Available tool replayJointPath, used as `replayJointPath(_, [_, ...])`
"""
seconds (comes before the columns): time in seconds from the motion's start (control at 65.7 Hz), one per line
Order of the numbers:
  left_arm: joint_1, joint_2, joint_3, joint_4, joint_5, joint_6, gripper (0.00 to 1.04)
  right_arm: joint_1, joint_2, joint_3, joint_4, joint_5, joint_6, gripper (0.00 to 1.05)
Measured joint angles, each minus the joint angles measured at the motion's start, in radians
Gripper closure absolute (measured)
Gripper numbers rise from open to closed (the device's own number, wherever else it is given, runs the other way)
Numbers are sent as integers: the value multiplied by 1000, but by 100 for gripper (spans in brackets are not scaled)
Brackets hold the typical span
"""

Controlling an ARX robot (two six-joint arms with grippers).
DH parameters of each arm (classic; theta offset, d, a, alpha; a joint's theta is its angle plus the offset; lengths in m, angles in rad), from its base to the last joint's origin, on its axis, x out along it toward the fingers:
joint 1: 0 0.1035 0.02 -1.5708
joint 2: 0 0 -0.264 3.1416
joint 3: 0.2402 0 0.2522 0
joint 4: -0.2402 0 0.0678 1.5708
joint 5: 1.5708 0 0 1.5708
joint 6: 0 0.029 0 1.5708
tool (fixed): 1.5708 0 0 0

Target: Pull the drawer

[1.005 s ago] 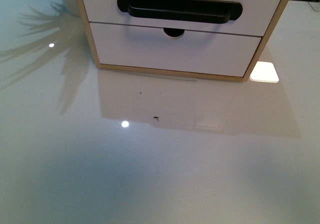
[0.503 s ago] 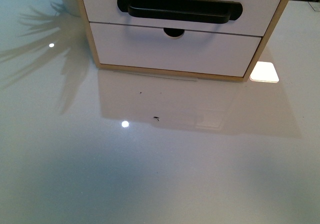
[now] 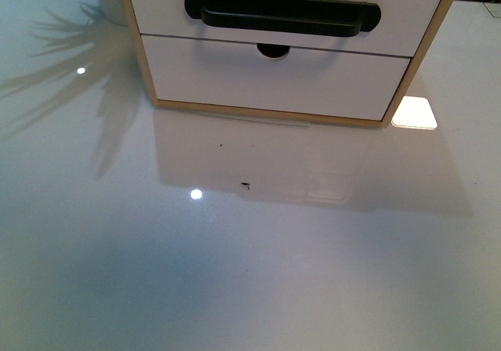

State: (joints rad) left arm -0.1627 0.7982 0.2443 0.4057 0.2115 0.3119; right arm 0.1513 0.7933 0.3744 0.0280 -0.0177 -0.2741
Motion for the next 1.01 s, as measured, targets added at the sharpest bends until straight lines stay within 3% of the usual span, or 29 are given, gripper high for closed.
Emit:
replayJointPath(0.137, [-88, 244, 136, -79, 170, 230, 7, 31, 200, 157, -86, -97, -208, 9])
replayJointPath(0.244, [-127, 354, 230, -161, 216, 356, 7, 53, 292, 236, -126, -125, -314, 9])
replayJointPath(0.548, [-212, 613, 496, -336, 242, 596, 7, 81, 508, 404, -209, -163, -526, 9])
replayJointPath(1.005, [-280, 873, 796, -546, 250, 740, 7, 112, 690, 568, -248, -245, -631, 9])
